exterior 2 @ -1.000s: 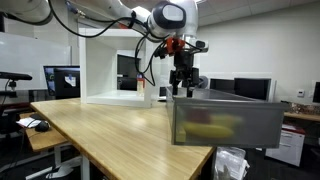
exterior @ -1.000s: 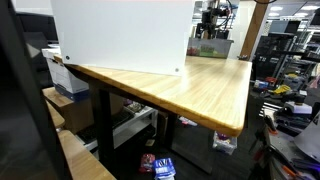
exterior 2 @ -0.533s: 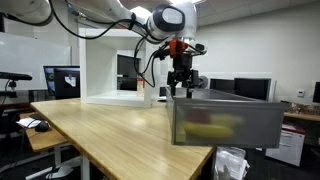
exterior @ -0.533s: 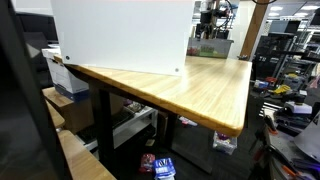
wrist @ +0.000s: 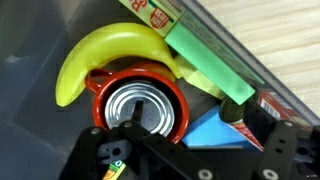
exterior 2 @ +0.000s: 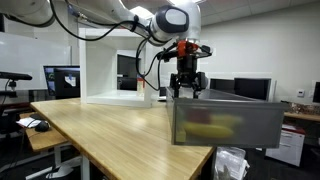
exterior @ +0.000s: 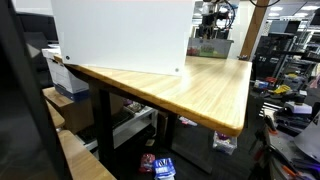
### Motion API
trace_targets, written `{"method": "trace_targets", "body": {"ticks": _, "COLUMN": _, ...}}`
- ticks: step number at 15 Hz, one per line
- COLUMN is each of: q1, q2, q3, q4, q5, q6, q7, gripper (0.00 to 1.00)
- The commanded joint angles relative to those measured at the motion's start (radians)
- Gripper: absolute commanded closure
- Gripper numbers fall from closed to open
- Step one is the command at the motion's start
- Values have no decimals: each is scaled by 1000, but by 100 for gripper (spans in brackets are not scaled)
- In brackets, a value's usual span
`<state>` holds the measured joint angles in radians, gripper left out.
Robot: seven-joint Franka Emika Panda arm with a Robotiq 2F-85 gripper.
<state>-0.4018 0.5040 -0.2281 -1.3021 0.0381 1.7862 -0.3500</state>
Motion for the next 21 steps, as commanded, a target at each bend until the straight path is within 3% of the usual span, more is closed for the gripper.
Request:
{"method": "trace_targets", "body": {"ticks": 1, "q1": -39, "q2": 21, "q3": 14, "q4": 41, "q5": -18, "q6": -3, "q7": -68, "gripper": 0}}
{"method": "trace_targets", "body": {"ticks": 8, "q1": -69, "q2": 25, "q3": 25, "q4": 95, "q5": -12, "q6": -23, "q7": -121, "gripper": 0}}
{"method": "trace_targets", "body": {"ticks": 15, "q1": -43, "q2": 16, "q3": 32, "q4": 76, "q5": -5, "q6": -17, "q7": -131, "gripper": 0}}
{"method": "trace_targets", "body": {"ticks": 18, "q1": -31, "q2": 15, "q3": 46, "q4": 66, "q5": -8, "q6": -13, "q7": -125, "gripper": 6}}
{"method": "trace_targets", "body": {"ticks": 19, "q1": -25, "q2": 14, "q3": 49, "q4": 61, "q5": -11, "q6": -8, "q7": -123, "gripper": 19}}
{"method": "trace_targets", "body": {"ticks": 21, "q1": -17, "q2": 14, "q3": 55, "q4": 54, "q5": -12, "q6": -5, "q7": -121, "gripper": 13}}
